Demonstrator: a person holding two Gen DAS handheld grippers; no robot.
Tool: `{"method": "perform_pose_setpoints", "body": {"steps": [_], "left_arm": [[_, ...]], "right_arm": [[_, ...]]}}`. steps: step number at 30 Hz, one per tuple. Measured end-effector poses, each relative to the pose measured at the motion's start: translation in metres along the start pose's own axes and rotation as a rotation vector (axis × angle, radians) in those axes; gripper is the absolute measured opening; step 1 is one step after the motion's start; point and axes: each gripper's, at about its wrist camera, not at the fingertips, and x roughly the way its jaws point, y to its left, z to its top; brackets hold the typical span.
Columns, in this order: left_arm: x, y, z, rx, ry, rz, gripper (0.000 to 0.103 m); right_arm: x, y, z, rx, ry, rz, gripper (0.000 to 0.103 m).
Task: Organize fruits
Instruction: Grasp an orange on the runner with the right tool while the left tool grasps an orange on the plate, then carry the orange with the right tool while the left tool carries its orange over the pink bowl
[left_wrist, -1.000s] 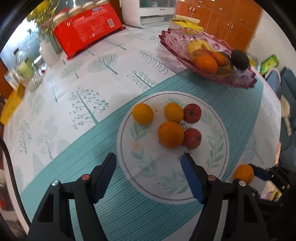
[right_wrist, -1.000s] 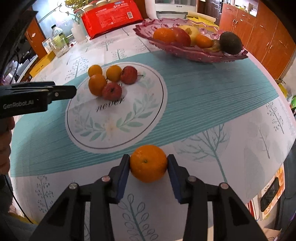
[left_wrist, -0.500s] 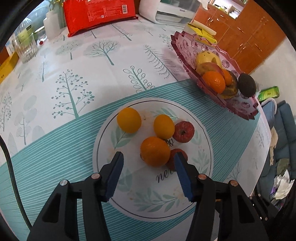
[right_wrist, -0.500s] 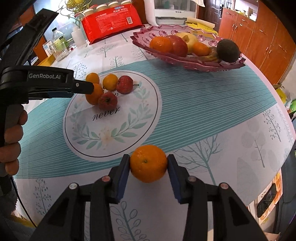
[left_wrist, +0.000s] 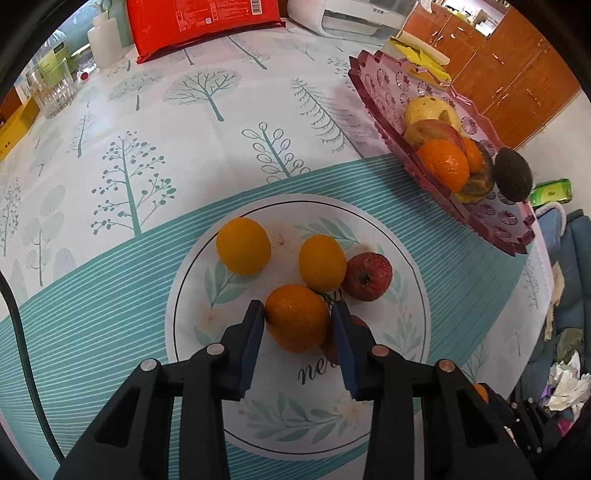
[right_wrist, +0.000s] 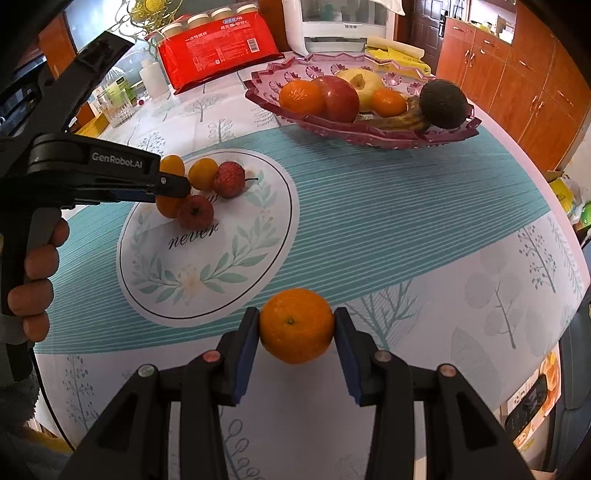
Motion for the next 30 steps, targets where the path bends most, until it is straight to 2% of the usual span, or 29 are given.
{"method": "perform_pose_setpoints", "body": {"steps": [18,25,30], "left_arm": [[-0.002,-0.005,-0.003,-0.03,0.007,0.046,0.034],[-0.04,-0.021,-0.005,-0.005,-0.075,0.085,0.034],[-0.068,-0.035,0.005,-0.014,-0.143,0.067,0.034]], "right_arm": [[-0.007,-0.015,0.015,-0.059,-0.038,0.029,0.041],[-0.023,-0.019,0.03,-0.094,-0.092,0.051,0.041],[-0.039,-0.023,0.047,-0.116,-0.149,0.062,0.041]]}}
